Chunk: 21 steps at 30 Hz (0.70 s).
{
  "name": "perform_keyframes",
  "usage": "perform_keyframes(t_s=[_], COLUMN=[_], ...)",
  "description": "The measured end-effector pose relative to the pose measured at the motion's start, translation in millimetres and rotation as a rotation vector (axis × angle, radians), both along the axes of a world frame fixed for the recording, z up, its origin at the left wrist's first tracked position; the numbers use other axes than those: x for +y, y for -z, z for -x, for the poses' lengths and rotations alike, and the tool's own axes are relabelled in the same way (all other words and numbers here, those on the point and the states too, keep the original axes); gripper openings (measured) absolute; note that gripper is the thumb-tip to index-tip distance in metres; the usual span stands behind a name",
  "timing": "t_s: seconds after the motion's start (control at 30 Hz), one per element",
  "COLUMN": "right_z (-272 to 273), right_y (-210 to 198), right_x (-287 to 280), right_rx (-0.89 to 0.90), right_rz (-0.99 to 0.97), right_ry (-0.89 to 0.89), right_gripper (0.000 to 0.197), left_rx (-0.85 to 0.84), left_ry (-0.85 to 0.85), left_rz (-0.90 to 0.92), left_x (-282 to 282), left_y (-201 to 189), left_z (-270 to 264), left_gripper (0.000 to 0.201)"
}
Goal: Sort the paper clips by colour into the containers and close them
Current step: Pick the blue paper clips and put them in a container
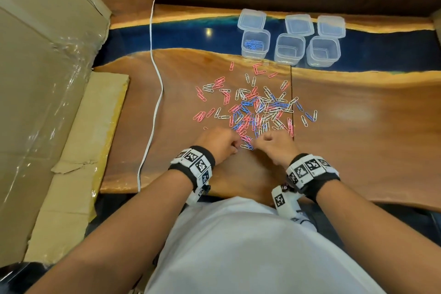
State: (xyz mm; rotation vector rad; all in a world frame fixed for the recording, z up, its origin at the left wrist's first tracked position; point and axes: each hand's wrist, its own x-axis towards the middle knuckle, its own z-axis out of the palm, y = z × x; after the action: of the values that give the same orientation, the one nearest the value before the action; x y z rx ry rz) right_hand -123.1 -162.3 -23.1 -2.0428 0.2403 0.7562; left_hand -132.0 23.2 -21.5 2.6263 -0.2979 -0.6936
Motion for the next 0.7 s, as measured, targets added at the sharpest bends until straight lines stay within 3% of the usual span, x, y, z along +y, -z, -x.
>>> perform_keyframes(t_s=[0.1,0.33,0.43,0.57,0.7], right_z=[4.5,2.4,0.2,-3.1,-5.5], right_y=[5.0,8.6,4.2,-1.4,2.7], right_x=[7.3,16.4,14.3,3.0,-5.6], right_rx=[-0.228,-0.297,-0.27,-0.228,-0.169], right_rz=[0.282,0.395,0.355,0.166,0.171], right_ry=[-0.245,-0.411,-0.412,-0.283,-0.232], right_gripper=[0.012,0.009,0.008,0.008,0.01], left_rx=[0.014,0.039,0.061,0.0,-0.001], left_ry=[0.033,0.019,0.003,-0.004,-0.015], left_rz=[-0.033,-0.04,-0.028,-0.051,-0.076], left_x=[-2.2,-3.5,-3.7,-5.8,-7.6], left_y=[-1.9,-1.8,-2.3,-1.6,0.1], left_z=[-2.5,-1.6,-1.5,1.0,2.8], left_gripper=[0.005,0.004,0.005,0.004,0.008])
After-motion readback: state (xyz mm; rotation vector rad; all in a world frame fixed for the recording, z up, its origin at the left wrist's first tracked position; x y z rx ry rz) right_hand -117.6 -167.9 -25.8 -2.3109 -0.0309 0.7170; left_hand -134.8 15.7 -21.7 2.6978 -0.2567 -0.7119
